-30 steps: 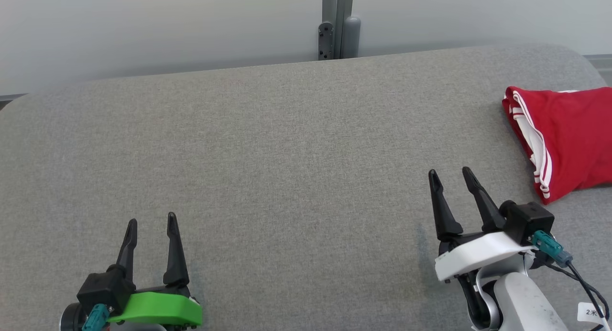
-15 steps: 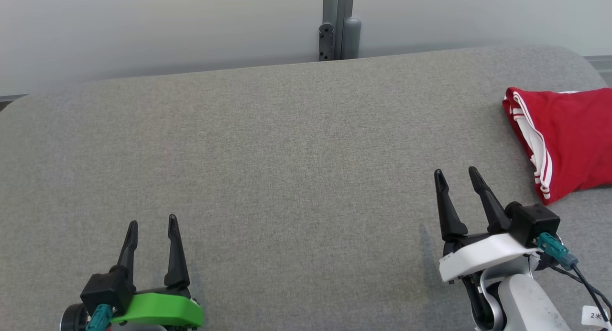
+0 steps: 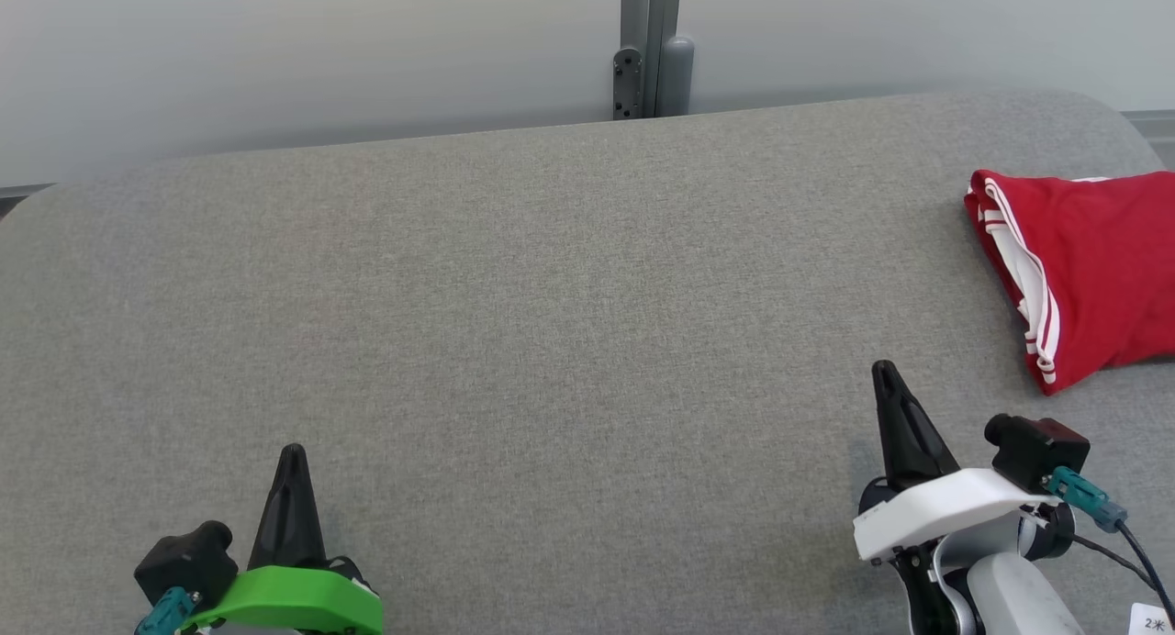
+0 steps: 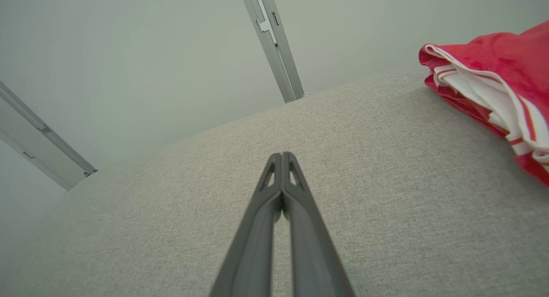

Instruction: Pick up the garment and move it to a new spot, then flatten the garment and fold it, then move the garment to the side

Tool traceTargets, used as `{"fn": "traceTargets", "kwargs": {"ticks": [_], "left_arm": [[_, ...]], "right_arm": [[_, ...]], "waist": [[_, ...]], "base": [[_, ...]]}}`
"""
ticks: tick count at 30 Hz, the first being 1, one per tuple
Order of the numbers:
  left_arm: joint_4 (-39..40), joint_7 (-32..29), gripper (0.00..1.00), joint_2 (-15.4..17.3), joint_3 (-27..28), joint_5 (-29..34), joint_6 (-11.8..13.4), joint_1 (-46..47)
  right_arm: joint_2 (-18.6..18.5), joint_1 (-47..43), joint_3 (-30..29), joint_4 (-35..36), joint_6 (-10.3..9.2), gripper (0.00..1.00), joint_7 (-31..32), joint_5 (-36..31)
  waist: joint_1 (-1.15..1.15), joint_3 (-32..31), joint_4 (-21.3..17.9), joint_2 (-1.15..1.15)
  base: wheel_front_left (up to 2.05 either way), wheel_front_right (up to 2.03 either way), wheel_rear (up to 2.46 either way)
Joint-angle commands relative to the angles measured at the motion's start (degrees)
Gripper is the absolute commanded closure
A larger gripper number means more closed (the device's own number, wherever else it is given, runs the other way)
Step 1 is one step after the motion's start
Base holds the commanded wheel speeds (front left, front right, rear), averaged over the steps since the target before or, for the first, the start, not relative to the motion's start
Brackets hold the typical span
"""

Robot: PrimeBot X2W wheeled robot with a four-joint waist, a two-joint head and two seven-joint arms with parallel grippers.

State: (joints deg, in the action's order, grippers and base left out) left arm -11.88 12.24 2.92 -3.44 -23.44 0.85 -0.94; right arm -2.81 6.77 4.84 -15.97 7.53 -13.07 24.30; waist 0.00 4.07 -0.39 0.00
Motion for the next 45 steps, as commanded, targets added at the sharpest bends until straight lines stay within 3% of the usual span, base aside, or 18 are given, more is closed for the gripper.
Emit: {"fn": "traceTargets", "kwargs": {"ticks": [1, 22, 45], "left_arm": [[0.62, -0.48, 1.00, 0.13, 0.64, -2.70, -0.56, 1.07], [-0.08, -5.44, 1.00, 0.16, 3.18, -20.88, -2.73, 2.95], [-0.71, -9.78, 1.00, 0.15, 5.41, -36.72, -4.63, 4.52]], "right_arm": [[-0.43, 0.62, -0.40, 1.02, -0.01, 1.00, 0.56, 2.61], [-1.09, 0.28, -2.45, 1.40, -0.02, 1.00, 5.00, 21.37], [-1.35, -0.10, -4.63, 1.73, -0.03, 1.00, 9.15, 37.28]], "waist": [[0.00, -0.05, 0.01, 0.00], [0.00, -0.74, 0.08, 0.00], [0.00, -1.50, 0.15, 0.00]], "base": [[0.00, 0.00, 0.00], [0.00, 0.00, 0.00], [0.00, 0.00, 0.00]]}}
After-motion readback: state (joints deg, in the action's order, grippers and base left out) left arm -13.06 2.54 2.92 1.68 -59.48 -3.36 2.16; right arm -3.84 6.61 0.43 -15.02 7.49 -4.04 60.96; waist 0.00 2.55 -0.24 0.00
